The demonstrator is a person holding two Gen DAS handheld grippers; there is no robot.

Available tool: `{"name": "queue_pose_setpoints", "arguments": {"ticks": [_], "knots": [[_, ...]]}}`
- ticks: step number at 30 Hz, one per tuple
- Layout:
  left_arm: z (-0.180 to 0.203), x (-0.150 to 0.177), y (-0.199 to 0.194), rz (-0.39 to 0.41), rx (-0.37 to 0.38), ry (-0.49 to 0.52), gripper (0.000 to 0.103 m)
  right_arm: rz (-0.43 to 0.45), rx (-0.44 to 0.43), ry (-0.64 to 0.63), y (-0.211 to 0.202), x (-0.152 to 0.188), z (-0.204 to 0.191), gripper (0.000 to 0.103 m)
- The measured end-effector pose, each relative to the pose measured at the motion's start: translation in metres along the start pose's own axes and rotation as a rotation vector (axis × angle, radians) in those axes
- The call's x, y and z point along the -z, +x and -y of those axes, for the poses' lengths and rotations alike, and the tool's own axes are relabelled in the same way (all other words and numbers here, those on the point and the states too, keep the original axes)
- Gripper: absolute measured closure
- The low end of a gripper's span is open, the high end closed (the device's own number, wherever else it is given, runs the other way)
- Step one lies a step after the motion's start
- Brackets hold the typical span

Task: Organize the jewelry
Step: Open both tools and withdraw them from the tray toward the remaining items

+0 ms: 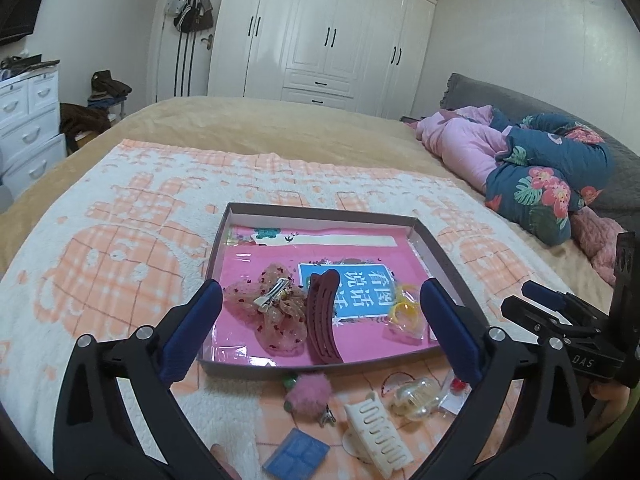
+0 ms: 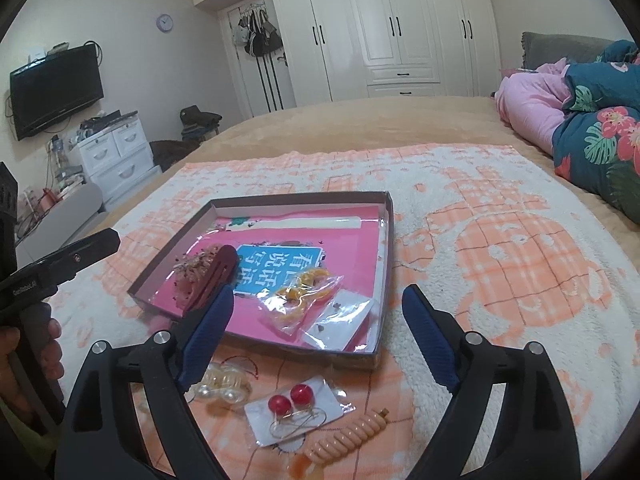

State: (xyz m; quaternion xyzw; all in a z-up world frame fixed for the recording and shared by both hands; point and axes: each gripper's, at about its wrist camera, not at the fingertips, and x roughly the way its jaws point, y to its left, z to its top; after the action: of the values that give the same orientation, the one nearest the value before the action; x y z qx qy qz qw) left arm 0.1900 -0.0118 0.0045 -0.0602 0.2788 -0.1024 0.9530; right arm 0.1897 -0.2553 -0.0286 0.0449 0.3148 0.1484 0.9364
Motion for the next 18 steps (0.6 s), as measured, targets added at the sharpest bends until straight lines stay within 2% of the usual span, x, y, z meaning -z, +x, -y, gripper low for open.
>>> {"name": "queue_pose_setpoints", "arguments": {"ticks": [9,18], "knots": [[0.008,0.005,-0.019,0.027,0.007,0.019,0.012,0.026,-0.014,-0.014,-0.024,0.007,-0.005,0.017],[0.016,0.017,-0.031,0.019,0.011,0.033,0.012,0.023,-0.025,-0.050,-0.036,0.018,-0.013,0.017]]}}
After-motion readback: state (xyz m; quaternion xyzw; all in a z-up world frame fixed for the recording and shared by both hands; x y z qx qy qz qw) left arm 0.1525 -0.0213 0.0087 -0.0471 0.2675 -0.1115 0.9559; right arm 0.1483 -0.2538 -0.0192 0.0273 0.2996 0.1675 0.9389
